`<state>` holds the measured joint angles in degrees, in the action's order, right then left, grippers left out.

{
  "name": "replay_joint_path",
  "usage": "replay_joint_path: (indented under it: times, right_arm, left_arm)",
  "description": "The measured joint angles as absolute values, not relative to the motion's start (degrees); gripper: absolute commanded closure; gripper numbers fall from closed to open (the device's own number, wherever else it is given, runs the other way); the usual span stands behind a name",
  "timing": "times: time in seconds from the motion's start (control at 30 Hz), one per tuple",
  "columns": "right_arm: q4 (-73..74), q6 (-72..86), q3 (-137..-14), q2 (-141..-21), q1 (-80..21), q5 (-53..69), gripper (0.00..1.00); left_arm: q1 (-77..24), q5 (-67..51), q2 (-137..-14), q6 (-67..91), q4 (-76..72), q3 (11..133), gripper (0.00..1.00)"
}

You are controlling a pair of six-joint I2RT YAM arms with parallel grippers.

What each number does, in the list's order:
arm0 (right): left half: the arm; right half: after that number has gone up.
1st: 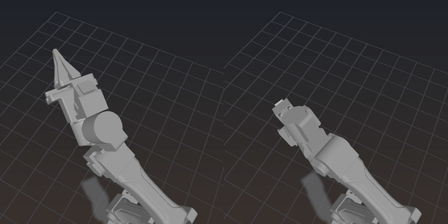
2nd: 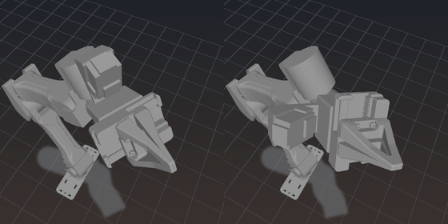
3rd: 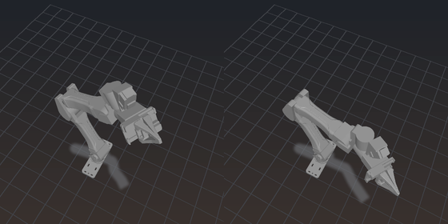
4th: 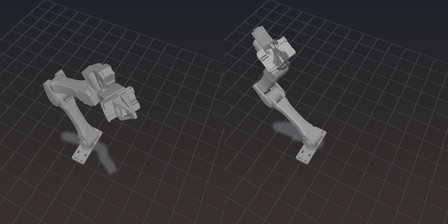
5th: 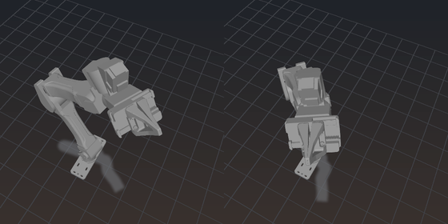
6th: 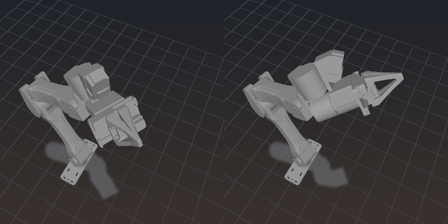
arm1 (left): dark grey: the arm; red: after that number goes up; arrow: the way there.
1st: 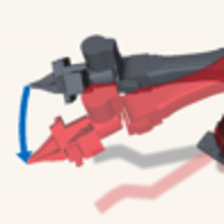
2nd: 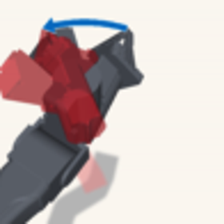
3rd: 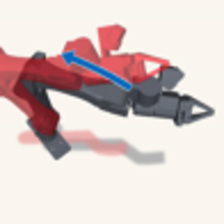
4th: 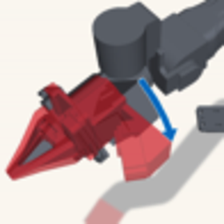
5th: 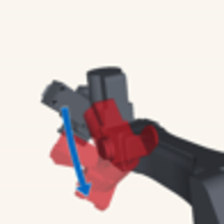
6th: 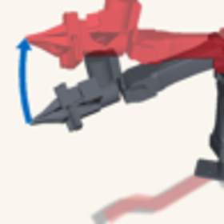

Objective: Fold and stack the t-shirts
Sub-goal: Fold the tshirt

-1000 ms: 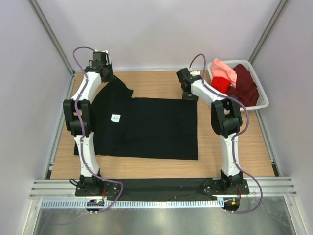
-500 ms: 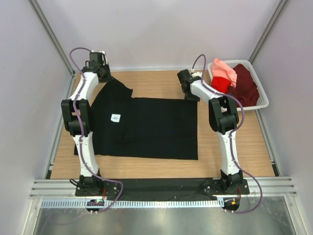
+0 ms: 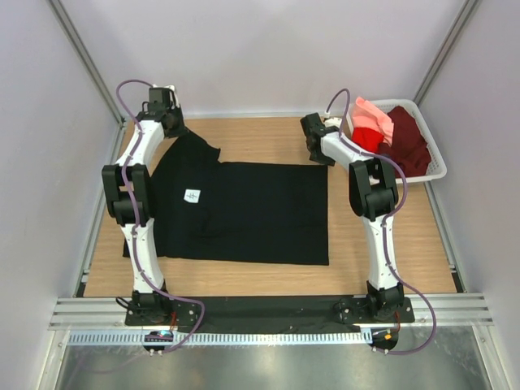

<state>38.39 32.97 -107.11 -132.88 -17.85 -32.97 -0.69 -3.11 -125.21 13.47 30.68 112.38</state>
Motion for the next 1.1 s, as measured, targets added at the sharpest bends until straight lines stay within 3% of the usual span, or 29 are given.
replay_joint_path:
  times: [0.23,1.1]
  right_arm:
    - [37.9,33.8,-107.3,-133.1,-17.8,-32.7,0.57]
    - [33.6,39.5,-100.6,-129.7,-17.8,-32.6,0.58]
  left_arm:
    - [-0.7,-3.1,-125.2,13.5,30.6,112.2,1.0]
    - [-0.7,-3.1,-125.2,14.6,30.4,111.3,1.0]
